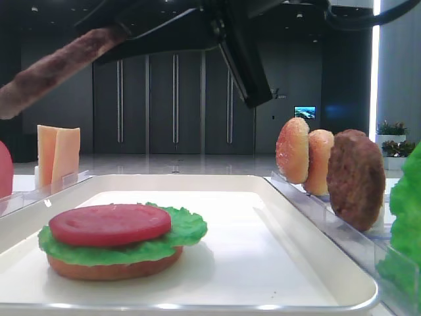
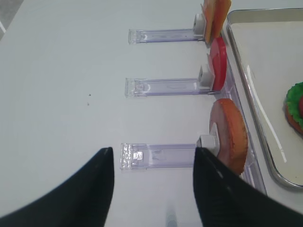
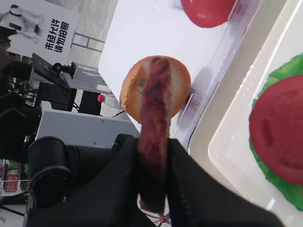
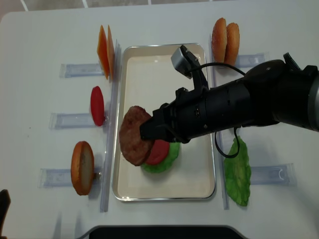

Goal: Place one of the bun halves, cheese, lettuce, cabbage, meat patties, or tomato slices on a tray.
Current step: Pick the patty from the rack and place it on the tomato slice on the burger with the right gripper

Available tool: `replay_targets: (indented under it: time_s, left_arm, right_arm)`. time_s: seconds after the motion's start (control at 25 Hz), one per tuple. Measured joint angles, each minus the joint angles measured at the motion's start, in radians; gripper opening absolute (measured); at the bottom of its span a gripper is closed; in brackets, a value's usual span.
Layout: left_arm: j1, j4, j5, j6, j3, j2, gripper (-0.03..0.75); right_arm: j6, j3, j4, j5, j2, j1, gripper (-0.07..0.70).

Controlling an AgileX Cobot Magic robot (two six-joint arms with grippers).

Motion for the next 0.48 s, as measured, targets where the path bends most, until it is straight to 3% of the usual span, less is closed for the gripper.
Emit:
replay_targets:
  time_s: [0.48]
  left_arm:
    - [0.000,0.000,0.000,0.000,0.000,0.000,0.408]
  right_arm:
    - [-0.056,0.005,0.004,0.007,0.033,-0.042,0.121]
